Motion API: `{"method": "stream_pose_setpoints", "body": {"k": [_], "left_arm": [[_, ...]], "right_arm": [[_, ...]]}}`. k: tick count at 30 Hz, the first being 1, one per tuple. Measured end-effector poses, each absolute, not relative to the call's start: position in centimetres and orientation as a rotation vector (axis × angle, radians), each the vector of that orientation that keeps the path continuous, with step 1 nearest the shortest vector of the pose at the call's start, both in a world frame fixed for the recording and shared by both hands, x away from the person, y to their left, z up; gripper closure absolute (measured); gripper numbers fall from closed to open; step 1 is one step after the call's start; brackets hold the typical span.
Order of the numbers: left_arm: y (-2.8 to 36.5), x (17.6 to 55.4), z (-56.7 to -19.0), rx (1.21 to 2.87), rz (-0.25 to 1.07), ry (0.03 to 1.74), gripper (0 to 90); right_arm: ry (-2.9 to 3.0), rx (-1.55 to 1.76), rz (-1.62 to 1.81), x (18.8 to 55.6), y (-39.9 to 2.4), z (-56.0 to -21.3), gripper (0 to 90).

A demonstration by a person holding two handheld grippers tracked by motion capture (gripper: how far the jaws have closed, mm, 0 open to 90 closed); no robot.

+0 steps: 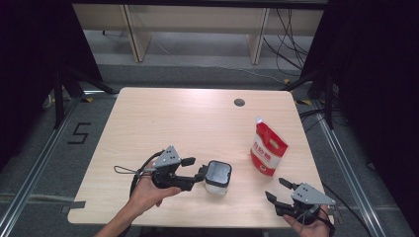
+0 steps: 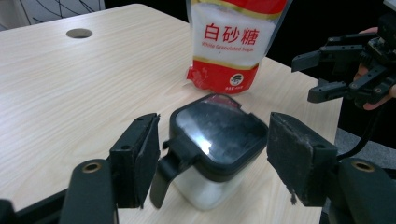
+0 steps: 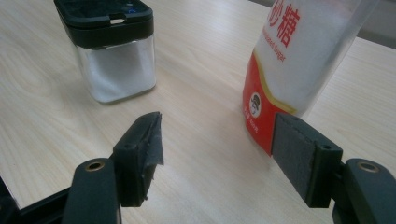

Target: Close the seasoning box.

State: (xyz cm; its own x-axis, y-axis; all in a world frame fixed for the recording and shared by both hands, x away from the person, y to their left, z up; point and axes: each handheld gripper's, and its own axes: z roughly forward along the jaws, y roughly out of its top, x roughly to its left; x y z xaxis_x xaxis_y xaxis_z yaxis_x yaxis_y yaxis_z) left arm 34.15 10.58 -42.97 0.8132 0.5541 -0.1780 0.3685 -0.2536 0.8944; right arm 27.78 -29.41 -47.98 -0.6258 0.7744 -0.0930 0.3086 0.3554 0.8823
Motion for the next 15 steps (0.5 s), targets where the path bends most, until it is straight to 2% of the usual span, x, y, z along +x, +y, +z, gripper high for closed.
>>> {"method": "stream_pose_setpoints", "body": {"k": [6,15], "left_arm": [[12.9,33.0,-43.9,1.863,0.215,0.716,28.4],[15.8,31.3,-45.8,1.868,0.214,0.761,27.6]], "right_arm": [[2.134,0.944,1.221,27.8,-29.3,-48.0,34.8],[2.135,0.933,1.217,27.8,-29.2,-48.0,34.7]]}}
